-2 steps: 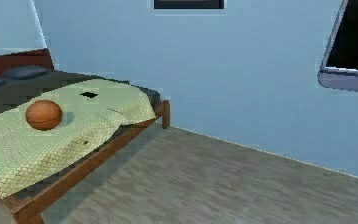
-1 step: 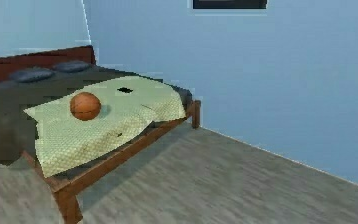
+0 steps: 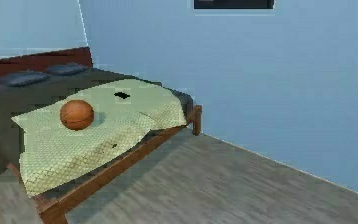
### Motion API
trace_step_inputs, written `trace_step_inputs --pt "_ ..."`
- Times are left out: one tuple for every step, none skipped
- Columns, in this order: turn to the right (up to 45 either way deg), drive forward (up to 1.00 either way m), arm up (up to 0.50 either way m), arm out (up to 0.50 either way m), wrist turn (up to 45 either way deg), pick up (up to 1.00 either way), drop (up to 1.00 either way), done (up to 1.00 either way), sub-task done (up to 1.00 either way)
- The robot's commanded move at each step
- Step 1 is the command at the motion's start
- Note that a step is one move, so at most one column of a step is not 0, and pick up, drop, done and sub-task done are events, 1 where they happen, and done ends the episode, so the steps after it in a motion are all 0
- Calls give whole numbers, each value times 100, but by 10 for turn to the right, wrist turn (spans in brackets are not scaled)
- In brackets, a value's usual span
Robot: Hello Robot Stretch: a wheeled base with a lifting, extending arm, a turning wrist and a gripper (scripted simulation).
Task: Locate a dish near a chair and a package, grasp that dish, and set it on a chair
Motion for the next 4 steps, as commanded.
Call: trace_step_inputs --pt "-450 0 0 0 0 0 0 0 0" --pt "-30 0 0 0 0 0 0 0 0" --pt "-30 0 0 0 0 0 0 0 0" --pt "0 50 0 0 0 0 0 0 0"
